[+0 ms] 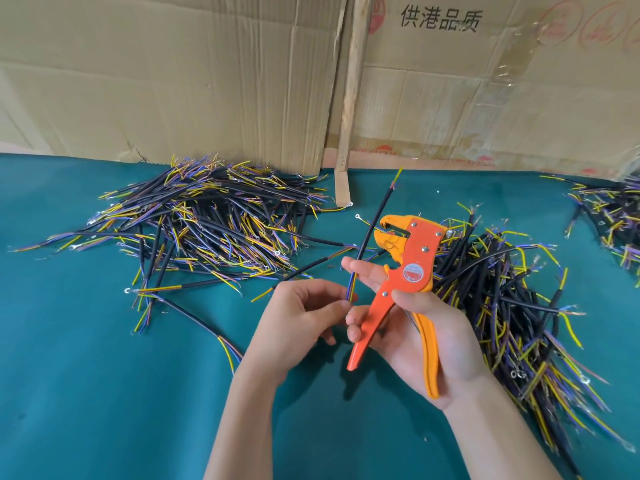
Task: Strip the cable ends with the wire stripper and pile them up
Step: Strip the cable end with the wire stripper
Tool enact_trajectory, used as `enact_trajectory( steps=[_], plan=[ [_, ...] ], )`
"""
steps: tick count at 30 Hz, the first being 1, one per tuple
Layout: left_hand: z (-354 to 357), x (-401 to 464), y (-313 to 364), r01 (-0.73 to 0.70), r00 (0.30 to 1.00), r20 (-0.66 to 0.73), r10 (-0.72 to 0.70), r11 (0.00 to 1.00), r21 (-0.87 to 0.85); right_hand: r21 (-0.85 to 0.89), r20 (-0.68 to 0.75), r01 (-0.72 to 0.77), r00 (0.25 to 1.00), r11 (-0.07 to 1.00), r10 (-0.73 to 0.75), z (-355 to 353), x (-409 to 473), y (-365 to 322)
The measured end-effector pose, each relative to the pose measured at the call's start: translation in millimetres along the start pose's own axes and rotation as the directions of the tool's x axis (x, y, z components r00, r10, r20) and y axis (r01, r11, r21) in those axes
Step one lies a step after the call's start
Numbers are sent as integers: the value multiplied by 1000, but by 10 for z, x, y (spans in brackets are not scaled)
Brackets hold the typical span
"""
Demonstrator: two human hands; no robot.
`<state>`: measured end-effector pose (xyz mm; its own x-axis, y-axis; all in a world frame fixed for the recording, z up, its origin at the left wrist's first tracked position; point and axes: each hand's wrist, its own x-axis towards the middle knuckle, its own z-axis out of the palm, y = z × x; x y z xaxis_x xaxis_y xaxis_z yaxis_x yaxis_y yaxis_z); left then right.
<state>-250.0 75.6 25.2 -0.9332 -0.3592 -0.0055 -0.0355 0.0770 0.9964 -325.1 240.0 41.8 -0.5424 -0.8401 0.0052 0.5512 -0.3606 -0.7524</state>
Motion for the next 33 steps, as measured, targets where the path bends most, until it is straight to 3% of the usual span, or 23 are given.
enact_trajectory(
  steps=[9,14,21,23,27,33],
  plan=[
    [9,11,-21,13,997,-73,-9,999,52,15,-11,-19,1000,1000,19,26,-5,-10],
    [29,3,11,-42,993,-114,38,998,-38,34,-28,2,1000,999,-1,-13,-3,-24],
    [-13,-18,27,-25,999,21,28,993,-111,22,-22,18,1000,1000,-18,-42,-3,-24],
    [-12,-14,30,-29,1000,-15,27,994,-108,-18,-23,3,1000,1000,-3,-47,-5,-27],
    [-31,25,15,-128,964,-254,74,970,-206,-134,-1,-112,994,985,113,-41,-25,-39],
    [-45,27,44,-151,947,-319,35,926,-346,-292,114,-309,928,905,354,-1,-20,8]
  ],
)
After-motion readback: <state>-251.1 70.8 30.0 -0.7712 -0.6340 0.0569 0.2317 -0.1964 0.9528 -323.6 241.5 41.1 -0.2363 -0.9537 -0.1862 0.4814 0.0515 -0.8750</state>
